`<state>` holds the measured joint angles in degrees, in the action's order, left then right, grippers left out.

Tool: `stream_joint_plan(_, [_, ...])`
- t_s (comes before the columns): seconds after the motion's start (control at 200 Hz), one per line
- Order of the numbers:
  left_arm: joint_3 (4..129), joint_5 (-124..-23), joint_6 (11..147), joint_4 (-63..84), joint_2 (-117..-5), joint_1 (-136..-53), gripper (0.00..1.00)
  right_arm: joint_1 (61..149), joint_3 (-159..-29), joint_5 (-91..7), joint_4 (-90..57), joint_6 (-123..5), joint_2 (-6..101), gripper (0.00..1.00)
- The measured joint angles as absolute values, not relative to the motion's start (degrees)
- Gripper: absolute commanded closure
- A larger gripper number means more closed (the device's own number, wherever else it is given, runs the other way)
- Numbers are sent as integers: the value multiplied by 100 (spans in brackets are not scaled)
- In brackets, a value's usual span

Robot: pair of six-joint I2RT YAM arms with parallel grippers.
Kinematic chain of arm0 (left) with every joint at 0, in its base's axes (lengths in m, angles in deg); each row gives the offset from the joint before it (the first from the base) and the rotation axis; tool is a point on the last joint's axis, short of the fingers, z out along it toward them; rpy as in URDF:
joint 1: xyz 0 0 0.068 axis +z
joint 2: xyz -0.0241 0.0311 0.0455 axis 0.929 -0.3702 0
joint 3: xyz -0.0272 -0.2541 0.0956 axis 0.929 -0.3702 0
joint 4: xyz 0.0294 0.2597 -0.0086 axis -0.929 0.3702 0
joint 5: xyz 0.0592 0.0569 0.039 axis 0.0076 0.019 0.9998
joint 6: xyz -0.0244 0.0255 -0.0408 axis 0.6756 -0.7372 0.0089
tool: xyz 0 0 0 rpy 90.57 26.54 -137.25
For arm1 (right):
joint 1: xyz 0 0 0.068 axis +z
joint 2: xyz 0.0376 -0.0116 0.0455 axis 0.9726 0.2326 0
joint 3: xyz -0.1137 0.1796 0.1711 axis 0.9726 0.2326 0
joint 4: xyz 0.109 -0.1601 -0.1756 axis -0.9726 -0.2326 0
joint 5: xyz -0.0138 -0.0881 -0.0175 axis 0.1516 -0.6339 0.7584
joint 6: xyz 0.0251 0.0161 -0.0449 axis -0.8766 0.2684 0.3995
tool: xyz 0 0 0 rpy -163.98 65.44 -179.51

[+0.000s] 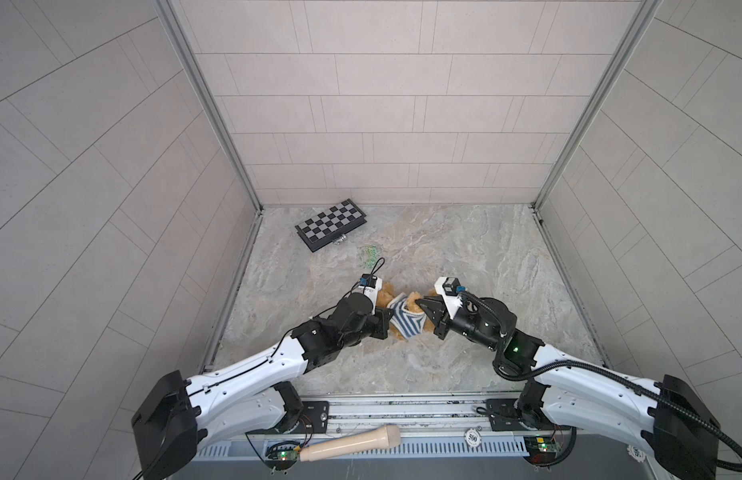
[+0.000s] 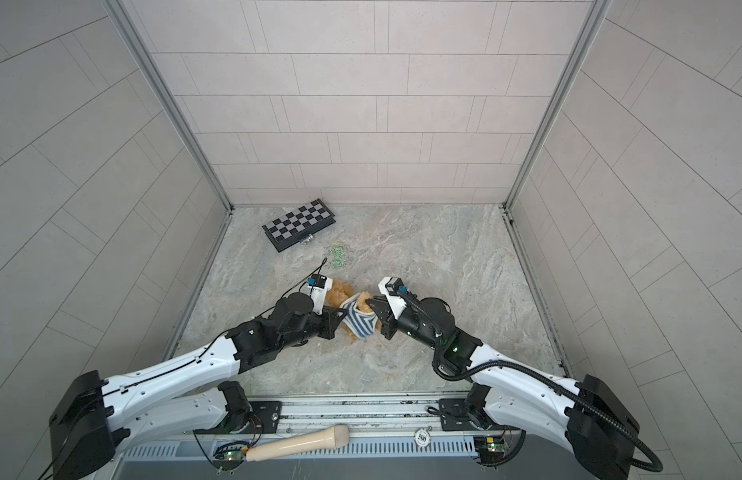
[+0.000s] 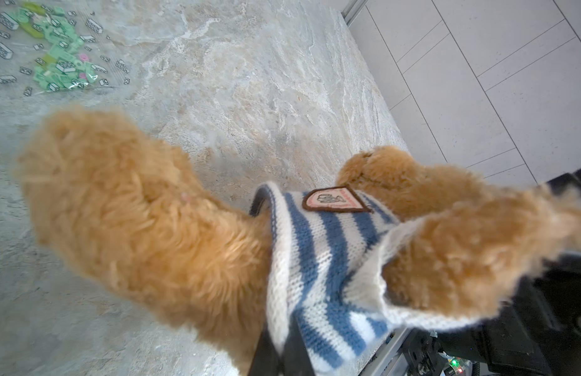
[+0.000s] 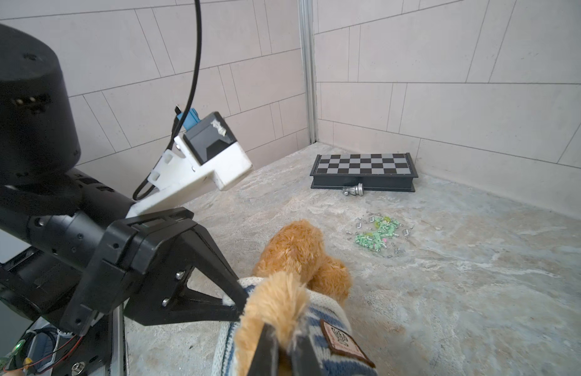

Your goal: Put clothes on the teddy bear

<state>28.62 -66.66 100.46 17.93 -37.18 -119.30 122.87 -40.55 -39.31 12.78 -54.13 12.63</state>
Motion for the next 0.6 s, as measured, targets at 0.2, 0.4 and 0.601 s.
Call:
stream_joint_plan(0.2, [2862,-6819,9944,1870,-3547,-11849,100,12287,-4055,-3994,1278,-5433,1177,100])
stream_joint_plan(0.4, [2862,-7092,9834,1914,-3576,-11843,100,12287,-4132,-4084,1263,-5453,1459,100])
stream_joint_plan(0.601, [2932,-7217,9581,2228,-3364,-11971,100,12274,-4372,-4438,915,-5540,1608,100])
